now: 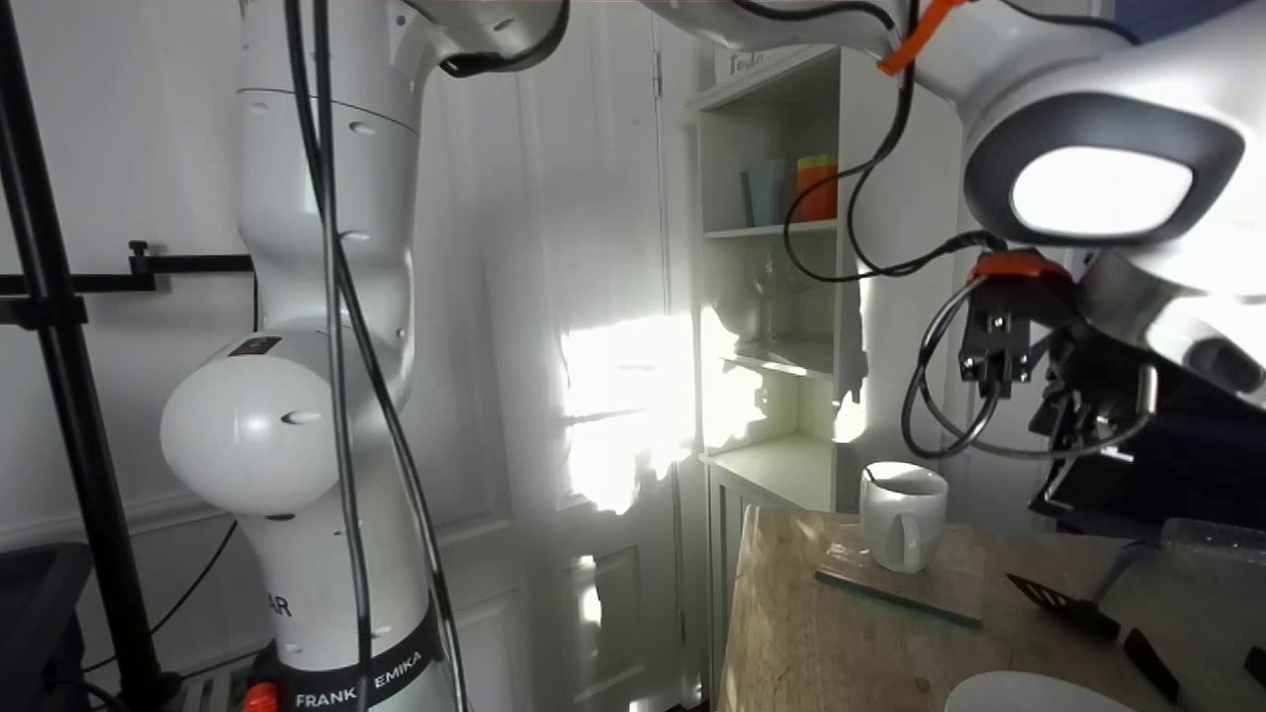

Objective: Put the black spatula on the table

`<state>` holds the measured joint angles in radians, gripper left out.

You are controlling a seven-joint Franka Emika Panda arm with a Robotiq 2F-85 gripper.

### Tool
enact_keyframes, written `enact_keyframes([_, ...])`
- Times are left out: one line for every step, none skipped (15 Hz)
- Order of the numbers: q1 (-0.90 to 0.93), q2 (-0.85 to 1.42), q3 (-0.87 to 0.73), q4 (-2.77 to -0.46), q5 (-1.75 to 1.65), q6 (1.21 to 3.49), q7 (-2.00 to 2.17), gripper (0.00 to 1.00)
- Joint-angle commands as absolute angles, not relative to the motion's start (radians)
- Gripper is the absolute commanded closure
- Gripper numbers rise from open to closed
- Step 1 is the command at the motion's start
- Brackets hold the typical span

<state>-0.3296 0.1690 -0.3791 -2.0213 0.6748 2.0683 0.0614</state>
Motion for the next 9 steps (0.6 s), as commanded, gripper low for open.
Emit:
enact_keyframes([-0.301,-0.028,-0.358,-2.049,0.406,2.022,0.135,0.00])
enact_keyframes([-0.294,-0.077,-0.343,-2.053,0.331,2.025,0.160,0.00])
enact_keyframes([-0.287,-0.123,-0.327,-2.050,0.259,2.020,0.184,0.00])
enact_keyframes([-0.281,-0.165,-0.306,-2.045,0.192,2.016,0.208,0.00])
enact_keyframes([-0.276,-0.211,-0.281,-2.044,0.119,2.013,0.240,0.00])
enact_keyframes([-0.273,-0.239,-0.255,-2.037,0.062,2.020,0.261,0.00])
enact_keyframes([-0.275,-0.257,-0.230,-2.036,0.004,2.036,0.281,0.00])
enact_keyframes([-0.280,-0.197,-0.263,-2.014,0.100,2.025,0.233,0.00])
enact_keyframes([-0.277,-0.226,-0.243,-2.014,0.061,2.025,0.254,0.00])
